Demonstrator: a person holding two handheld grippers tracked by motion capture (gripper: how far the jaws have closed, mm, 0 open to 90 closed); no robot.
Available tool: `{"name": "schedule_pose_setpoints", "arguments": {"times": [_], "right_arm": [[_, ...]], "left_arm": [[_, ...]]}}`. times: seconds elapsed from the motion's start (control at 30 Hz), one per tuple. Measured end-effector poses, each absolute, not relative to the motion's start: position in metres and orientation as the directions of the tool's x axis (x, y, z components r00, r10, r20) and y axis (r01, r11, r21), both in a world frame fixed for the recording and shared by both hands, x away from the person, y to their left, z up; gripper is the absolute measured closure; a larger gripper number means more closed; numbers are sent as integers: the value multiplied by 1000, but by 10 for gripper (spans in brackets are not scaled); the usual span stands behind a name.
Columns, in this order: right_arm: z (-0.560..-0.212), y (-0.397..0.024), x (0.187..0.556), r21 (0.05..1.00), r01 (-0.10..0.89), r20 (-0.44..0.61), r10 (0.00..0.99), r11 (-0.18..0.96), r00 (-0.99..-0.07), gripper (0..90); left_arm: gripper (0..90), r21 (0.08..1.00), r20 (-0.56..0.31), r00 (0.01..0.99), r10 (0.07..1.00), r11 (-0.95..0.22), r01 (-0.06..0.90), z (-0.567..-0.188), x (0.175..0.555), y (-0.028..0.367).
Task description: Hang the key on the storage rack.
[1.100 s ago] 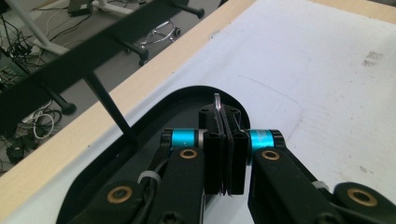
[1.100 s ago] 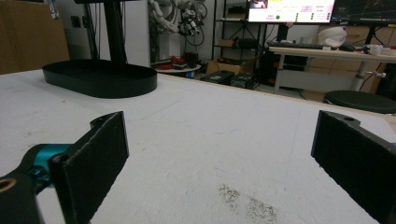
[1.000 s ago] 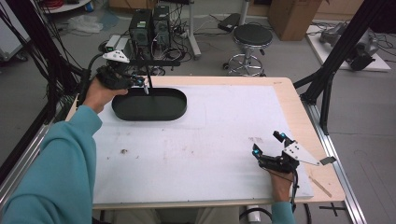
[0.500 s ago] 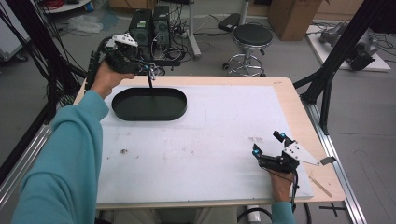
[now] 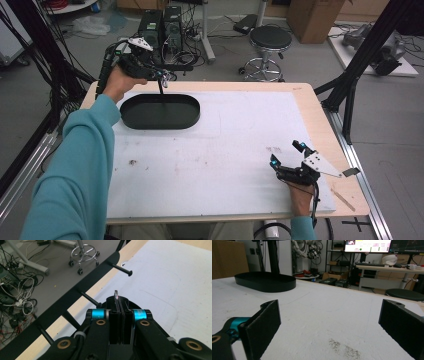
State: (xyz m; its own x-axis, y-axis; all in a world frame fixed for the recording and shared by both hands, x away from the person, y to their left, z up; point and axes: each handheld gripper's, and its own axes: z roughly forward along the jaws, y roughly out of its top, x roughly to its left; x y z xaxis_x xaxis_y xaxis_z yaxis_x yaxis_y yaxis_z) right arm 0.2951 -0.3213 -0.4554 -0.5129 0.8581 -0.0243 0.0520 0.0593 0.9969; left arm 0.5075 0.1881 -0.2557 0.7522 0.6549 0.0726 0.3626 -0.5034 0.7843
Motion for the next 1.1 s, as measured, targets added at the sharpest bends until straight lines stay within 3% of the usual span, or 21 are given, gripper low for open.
{"name": "schedule_pose_setpoints", "arguments": {"times": [1.1], "right_arm": [[-455,-321,295,997,55,-19,858,55,-513,34]], "left_arm": [[881,783,95,703,704,-489,384,-268,523,192]]}}
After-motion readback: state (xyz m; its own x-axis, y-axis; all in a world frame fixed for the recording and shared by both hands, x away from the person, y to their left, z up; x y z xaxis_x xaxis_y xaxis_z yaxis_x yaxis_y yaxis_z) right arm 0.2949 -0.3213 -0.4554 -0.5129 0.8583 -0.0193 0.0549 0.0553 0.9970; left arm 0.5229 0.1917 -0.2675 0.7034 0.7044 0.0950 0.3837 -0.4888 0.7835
